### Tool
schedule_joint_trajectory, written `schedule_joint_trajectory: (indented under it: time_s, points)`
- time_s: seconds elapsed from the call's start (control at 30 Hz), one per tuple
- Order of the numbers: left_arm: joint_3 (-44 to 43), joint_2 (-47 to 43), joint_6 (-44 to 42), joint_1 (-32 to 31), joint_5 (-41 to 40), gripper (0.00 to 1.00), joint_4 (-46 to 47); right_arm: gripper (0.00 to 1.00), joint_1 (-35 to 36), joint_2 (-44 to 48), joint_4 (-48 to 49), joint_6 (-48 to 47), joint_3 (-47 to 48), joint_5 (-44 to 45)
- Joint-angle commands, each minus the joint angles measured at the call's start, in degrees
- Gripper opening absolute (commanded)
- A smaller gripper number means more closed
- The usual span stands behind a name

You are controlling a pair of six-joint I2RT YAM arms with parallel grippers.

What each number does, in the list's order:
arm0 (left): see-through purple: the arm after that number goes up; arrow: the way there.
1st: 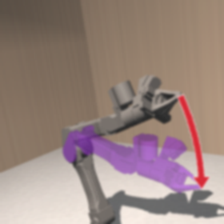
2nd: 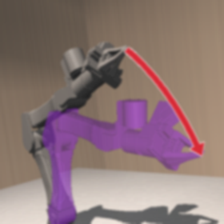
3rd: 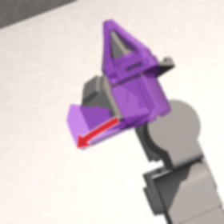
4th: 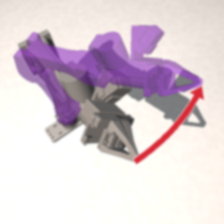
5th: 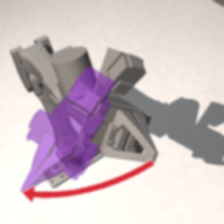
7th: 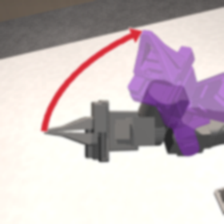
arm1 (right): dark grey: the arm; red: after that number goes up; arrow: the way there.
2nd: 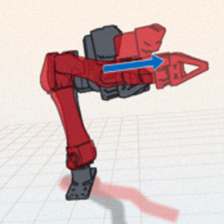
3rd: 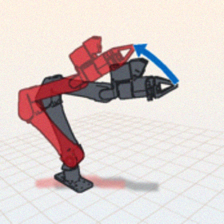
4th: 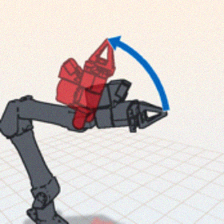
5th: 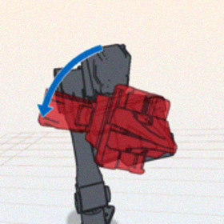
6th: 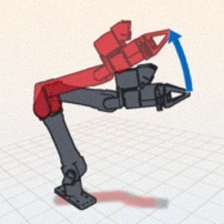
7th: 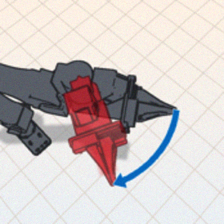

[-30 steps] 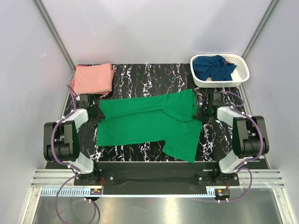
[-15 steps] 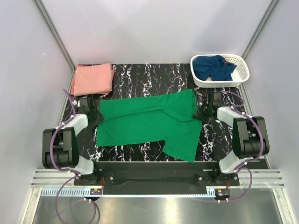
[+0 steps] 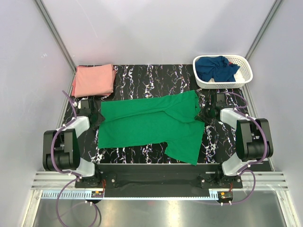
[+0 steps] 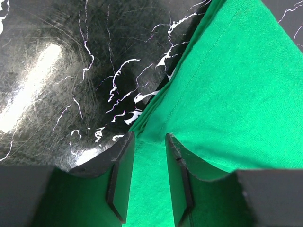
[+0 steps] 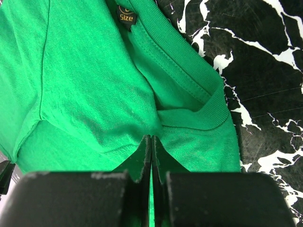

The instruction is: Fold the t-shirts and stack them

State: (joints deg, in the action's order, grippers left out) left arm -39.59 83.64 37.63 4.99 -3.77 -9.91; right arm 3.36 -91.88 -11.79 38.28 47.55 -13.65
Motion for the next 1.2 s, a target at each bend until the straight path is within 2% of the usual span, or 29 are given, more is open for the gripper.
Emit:
schedule_joint_trajectory:
  time_s: [0.0,0.23,0.3,0.47,0.67,0.87,1.07,1.17]
  points:
    - [-1.2,0.9,0.3,-0.1,0.2,0.36,2.5,0.00,0.0,2.1,1.4,-0.3,0.1,-0.9]
    - [-1.5,1.8,1.0,-0.1,0.0,0.32,2.0,0.00,0.0,2.0,1.3,-0.6,0.4,-0.9]
    - [-1.8,2.1,1.0,-0.1,-0.2,0.26,1.9,0.00,-0.1,2.1,1.1,-0.7,0.5,-0.6]
    - [-3.5,2.3,0.3,-0.1,-0.7,0.00,0.4,0.00,0.0,2.4,0.5,-1.1,1.0,-0.1]
    - [-8.3,1.6,-1.1,-0.1,-1.6,0.00,-3.0,0.00,0.0,3.2,-2.3,-0.7,4.6,0.5]
    - [-17.4,4.5,-3.6,0.1,-0.8,0.00,-3.8,0.00,-0.3,2.9,-5.5,-0.9,14.5,2.2]
    - [-27.5,11.0,-4.9,1.1,3.2,0.00,-3.4,0.00,-0.6,-3.3,-4.3,-2.0,26.6,0.5]
    - [-33.0,13.6,-5.7,1.4,5.0,0.00,-3.0,0.00,-0.8,-6.9,-0.4,-1.5,31.3,-2.3]
